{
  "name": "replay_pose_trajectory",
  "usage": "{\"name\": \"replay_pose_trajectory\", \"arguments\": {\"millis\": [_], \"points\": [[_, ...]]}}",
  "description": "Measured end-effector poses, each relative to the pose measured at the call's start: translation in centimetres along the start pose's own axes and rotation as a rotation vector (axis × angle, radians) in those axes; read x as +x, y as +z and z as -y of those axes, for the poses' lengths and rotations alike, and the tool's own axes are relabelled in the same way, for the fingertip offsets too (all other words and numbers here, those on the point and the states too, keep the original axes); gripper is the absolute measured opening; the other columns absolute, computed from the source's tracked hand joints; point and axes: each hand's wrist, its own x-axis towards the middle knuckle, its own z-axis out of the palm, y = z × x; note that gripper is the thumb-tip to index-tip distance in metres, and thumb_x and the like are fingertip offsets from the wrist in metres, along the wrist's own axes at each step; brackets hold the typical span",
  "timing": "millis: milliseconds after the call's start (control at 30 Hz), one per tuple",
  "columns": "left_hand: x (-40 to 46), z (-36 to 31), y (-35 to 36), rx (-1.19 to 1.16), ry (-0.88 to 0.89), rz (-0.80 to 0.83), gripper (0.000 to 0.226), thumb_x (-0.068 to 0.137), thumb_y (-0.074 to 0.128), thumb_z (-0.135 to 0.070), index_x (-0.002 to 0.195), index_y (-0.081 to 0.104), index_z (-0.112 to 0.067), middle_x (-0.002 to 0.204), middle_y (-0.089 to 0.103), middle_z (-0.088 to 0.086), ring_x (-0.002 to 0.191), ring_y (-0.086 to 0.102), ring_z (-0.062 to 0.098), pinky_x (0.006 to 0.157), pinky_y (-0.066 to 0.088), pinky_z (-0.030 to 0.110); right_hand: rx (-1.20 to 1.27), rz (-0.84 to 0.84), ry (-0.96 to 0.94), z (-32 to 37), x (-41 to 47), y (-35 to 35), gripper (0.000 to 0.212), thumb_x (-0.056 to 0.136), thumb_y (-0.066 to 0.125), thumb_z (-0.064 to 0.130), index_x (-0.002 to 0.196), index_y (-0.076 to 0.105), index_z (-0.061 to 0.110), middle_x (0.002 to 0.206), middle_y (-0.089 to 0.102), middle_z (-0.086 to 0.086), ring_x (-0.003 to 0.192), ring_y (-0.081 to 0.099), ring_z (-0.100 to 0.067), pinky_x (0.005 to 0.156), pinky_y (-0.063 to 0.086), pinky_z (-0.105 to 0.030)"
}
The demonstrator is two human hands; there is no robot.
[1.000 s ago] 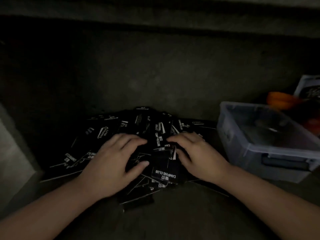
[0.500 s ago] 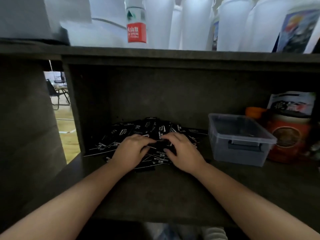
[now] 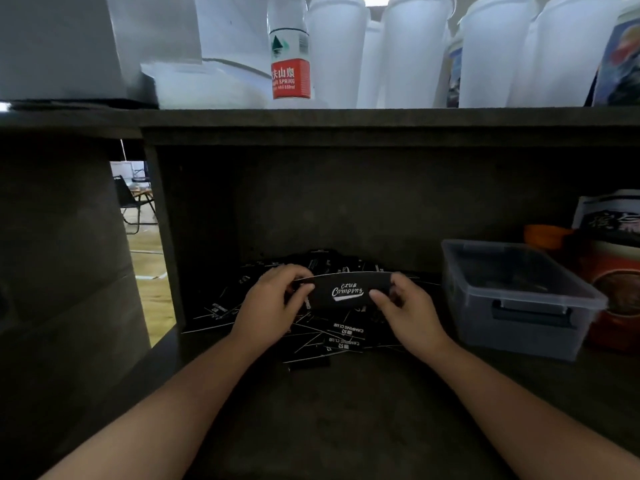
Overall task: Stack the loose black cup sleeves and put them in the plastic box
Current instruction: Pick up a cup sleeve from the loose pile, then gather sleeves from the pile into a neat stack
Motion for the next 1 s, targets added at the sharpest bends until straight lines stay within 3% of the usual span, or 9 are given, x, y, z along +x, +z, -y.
{"name": "replay_pose_trajectory", "arguments": {"millis": [200,267,333,400,533,700,833,933,1000], "points": [[-0.1,2.6,0.2,0.196,-0.256,-0.197,0.035,0.093,0.057,-0.031,0.125,0.053,-0.017,0.107,0.061,0.0,0.103,0.054,0.017,0.086,0.045,0.032,0.103,-0.077,0.165,-1.9,1.0,-0.4,0.012,0.091,0.065,0.018,0.093,0.062,0.007,0.082,0.07,-0.013,0.082,0.068,-0.029,0.078,0.055,-0.045],[-0.2,3.8,-0.4,0.318,-0.459,-0.175,0.048,0.093,0.056,-0.035,0.131,0.049,-0.008,0.123,0.057,0.014,0.113,0.052,0.03,0.093,0.043,0.042,0.187,-0.129,0.199,-2.1,1.2,-1.0,0.007,0.092,0.064,0.016,0.092,0.063,0.009,0.082,0.071,-0.011,0.081,0.07,-0.026,0.078,0.056,-0.043],[-0.6,4.9,-0.8,0.434,-0.728,0.017,0.066,0.093,0.048,-0.052,0.139,0.04,-0.005,0.137,0.049,0.018,0.125,0.046,0.035,0.101,0.038,0.044,0.242,-0.169,0.23,-2.3,1.3,-1.5,0.002,0.092,0.063,0.015,0.092,0.064,0.013,0.083,0.073,-0.005,0.078,0.07,-0.015,0.072,0.055,-0.032],[-0.8,5.2,-0.9,0.518,-0.825,0.195,0.071,0.094,0.035,-0.062,0.141,0.041,-0.009,0.14,0.048,0.015,0.129,0.043,0.034,0.103,0.034,0.043,0.278,-0.199,0.251,-2.4,1.4,-1.6,0.004,0.094,0.061,0.012,0.092,0.064,0.014,0.08,0.072,-0.002,0.068,0.067,-0.004,0.061,0.051,-0.019],[-0.5,4.9,-0.7,0.5,-0.656,0.16,0.06,0.093,0.04,-0.062,0.132,0.055,-0.019,0.122,0.063,0.007,0.119,0.053,0.028,0.098,0.04,0.04,0.298,-0.186,0.285,-2.2,1.2,-1.5,0.015,0.096,0.055,0.006,0.091,0.064,0.017,0.083,0.072,-0.002,0.073,0.067,-0.009,0.061,0.052,-0.018],[-0.7,4.2,-0.1,0.378,-0.498,0.055,0.062,0.088,0.052,-0.06,0.136,0.055,-0.021,0.145,0.048,0.005,0.134,0.04,0.027,0.108,0.036,0.042,0.283,-0.154,0.293,-1.6,0.7,-1.5,0.016,0.097,0.054,0.009,0.094,0.065,0.02,0.086,0.073,-0.002,0.082,0.068,-0.011,0.063,0.049,-0.021],[-0.8,3.1,0.1,0.312,-0.429,0.183,0.071,0.083,0.05,-0.069,0.138,0.052,-0.024,0.145,0.049,0.0,0.136,0.041,0.02,0.11,0.035,0.039,0.271,-0.165,0.292,-1.4,0.7,-1.6,0.015,0.096,0.055,0.01,0.099,0.066,0.019,0.086,0.073,-0.003,0.083,0.068,-0.012,0.064,0.049,-0.024],[-0.9,2.6,-0.3,0.331,-0.392,0.182,0.054,0.089,0.051,-0.06,0.13,0.06,-0.026,0.127,0.064,-0.004,0.118,0.058,0.015,0.096,0.047,0.031,0.304,-0.182,0.291,-1.5,0.7,-1.8,0.016,0.097,0.054,0.008,0.101,0.066,0.016,0.086,0.074,-0.004,0.079,0.069,-0.011,0.063,0.051,-0.022],[-1.0,2.1,-0.6,0.325,-0.291,0.059,0.036,0.095,0.049,-0.047,0.114,0.07,-0.025,0.095,0.072,-0.003,0.086,0.067,0.012,0.074,0.053,0.028,0.346,-0.191,0.29,-1.4,0.8,-1.8,0.018,0.097,0.053,0.006,0.099,0.067,0.017,0.085,0.074,-0.002,0.073,0.069,-0.007,0.061,0.051,-0.017]]}}
